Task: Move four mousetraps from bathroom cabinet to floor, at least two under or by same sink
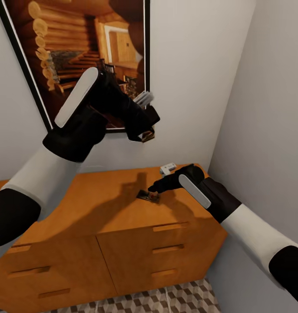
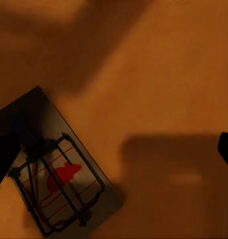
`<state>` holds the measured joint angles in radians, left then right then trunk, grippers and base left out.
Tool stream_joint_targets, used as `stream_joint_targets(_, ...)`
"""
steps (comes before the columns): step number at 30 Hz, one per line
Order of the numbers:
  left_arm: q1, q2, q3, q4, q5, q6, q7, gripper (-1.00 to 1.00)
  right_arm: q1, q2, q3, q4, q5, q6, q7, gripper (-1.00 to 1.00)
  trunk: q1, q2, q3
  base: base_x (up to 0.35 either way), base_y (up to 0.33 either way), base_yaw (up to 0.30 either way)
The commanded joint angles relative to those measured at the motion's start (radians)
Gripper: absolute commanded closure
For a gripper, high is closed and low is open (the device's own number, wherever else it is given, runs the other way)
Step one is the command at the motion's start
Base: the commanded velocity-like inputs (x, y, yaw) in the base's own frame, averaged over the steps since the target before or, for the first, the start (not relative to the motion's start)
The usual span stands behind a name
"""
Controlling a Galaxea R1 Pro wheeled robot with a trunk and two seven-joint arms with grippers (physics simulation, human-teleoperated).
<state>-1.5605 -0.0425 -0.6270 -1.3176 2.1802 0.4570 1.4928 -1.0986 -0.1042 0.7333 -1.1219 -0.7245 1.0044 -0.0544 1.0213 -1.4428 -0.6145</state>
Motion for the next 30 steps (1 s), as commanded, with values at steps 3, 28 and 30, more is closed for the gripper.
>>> stream_joint_targets(3,-0.013,0.0,0.003,-0.013,0.003,0.012,0.006,1.0,-0.001,0.0,0.004,-0.001,-0.006,0.002,-0.007,-1.0,-0.012,0.021,0.008,0.0,0.0,0.0)
stream_joint_targets(28,-0.026,0.033,0.134,-0.094,0.004,0.014,0.009,1.0,-0.003,0.003,0.114,-0.018,-0.006,0.005,-0.007,-1.0,-0.023,0.042,0.018,0.0,0.0,0.0)
stream_joint_targets(30,-0.027,0.032,0.134,-0.094,0.004,0.014,0.009,1.0,-0.008,0.003,0.149,-0.043,-0.007,0.007,-0.007,-1.0,-0.023,0.042,0.018,0.0,0.0,0.0)
